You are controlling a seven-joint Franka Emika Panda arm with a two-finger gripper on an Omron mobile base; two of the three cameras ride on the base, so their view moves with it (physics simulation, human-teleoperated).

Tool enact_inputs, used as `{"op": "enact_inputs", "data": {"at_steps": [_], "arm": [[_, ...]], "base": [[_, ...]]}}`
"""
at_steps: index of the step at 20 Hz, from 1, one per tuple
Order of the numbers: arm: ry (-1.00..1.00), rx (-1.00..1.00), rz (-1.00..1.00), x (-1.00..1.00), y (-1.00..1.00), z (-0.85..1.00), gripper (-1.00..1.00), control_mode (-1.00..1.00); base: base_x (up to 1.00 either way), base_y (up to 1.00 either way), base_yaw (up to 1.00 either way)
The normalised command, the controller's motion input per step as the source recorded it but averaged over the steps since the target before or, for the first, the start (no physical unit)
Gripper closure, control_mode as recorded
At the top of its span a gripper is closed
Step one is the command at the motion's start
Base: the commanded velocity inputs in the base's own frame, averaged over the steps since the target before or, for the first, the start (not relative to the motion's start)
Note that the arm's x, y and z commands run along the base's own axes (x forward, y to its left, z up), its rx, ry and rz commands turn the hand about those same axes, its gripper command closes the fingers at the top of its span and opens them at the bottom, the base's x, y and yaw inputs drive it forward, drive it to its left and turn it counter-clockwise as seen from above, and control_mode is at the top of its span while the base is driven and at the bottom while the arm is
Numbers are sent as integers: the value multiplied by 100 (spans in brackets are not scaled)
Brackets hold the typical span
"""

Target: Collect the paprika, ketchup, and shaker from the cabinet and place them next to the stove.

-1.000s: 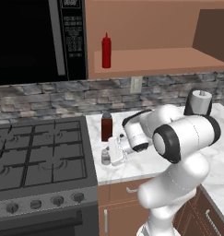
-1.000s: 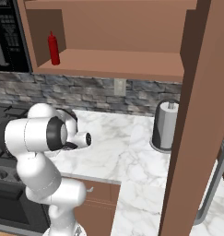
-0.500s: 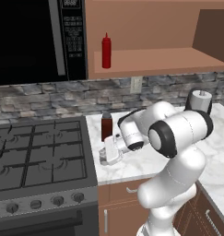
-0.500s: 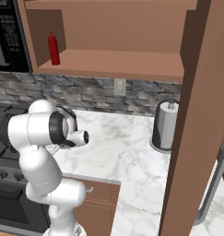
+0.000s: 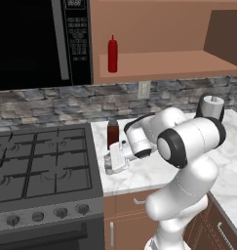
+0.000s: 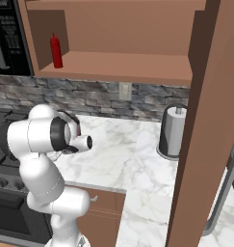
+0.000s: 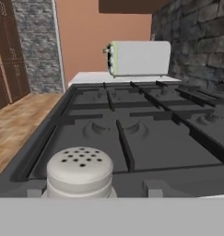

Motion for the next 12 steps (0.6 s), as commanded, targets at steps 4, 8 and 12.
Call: {"op": "enact_inputs", "data": {"at_steps": [4,8,12], "arm": [[-11,2,0,-8,-5,0,-100,-100],[-7,0,0,-8,-3,3,-100,-100],[-3,0,0,0,-3,9,-100,-100]], "base": [[0,0,0],[0,0,0],[0,0,0]]}}
